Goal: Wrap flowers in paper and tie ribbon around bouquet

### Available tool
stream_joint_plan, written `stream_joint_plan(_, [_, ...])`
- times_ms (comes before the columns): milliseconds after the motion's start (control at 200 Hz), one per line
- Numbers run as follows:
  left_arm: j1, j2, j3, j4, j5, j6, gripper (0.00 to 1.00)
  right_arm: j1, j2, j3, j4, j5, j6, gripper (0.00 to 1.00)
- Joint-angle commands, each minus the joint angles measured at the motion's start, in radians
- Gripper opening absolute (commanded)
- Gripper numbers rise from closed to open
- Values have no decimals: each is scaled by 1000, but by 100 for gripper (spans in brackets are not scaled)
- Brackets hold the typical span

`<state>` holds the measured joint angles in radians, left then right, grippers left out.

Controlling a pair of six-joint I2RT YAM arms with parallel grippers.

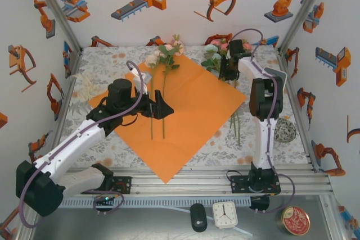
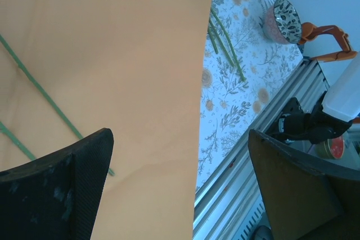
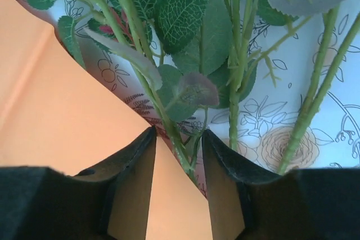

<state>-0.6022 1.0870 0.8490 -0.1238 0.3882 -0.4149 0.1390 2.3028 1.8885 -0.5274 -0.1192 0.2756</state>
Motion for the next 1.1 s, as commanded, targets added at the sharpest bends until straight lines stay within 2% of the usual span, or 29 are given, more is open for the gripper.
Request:
stream_joint_plan(0, [-7, -1, 37, -10, -20, 28, 96, 1, 0, 51, -13, -6, -5, 24])
stream_joint_plan(60, [-7, 3, 37, -14, -25, 31, 96, 1, -12, 51, -11, 8, -10, 15])
stream_joint_plan(125, [-7, 10, 39, -13, -26, 32, 96, 1, -37, 53, -11, 15, -29, 11])
stream_joint_plan(305, [-7, 31, 48, -11, -21, 32, 96, 1, -144, 57, -38, 65, -111, 7])
stream_joint_plan(496, [-7, 33, 49, -10, -19, 28, 96, 4, -293, -25, 51, 183, -227, 8])
stream_joint_plan(666, [-6, 22, 48, -25, -32, 27, 96, 3, -377, -32, 70, 293, -291, 7])
stream_joint_plan(751, [-6, 11, 45, -29, -43, 27, 96, 4, -429, -31, 86, 290, -301, 5])
stream_joint_plan(806, [-7, 4, 45, -39, -61, 27, 96, 4, -453, 1, 55, 235, -262, 4])
stream_joint_plan(861, [-7, -4, 50, -59, -98, 27, 96, 4, -460, 50, 10, 131, -179, 4])
stream_joint_plan(916, [-5, -15, 57, -88, -157, 21, 96, 4, -453, 74, 6, -13, -32, 3])
stream_joint_plan(981, [-1, -28, 61, -118, -233, 9, 96, 18, -431, 32, 110, -149, 188, 2])
stream_joint_plan(1041, [10, -41, 58, -135, -272, -8, 96, 59, -405, -16, 213, -171, 300, 1])
stream_joint_plan(1096, [21, -52, 55, -150, -285, -23, 96, 123, -361, -18, 264, -110, 319, 1])
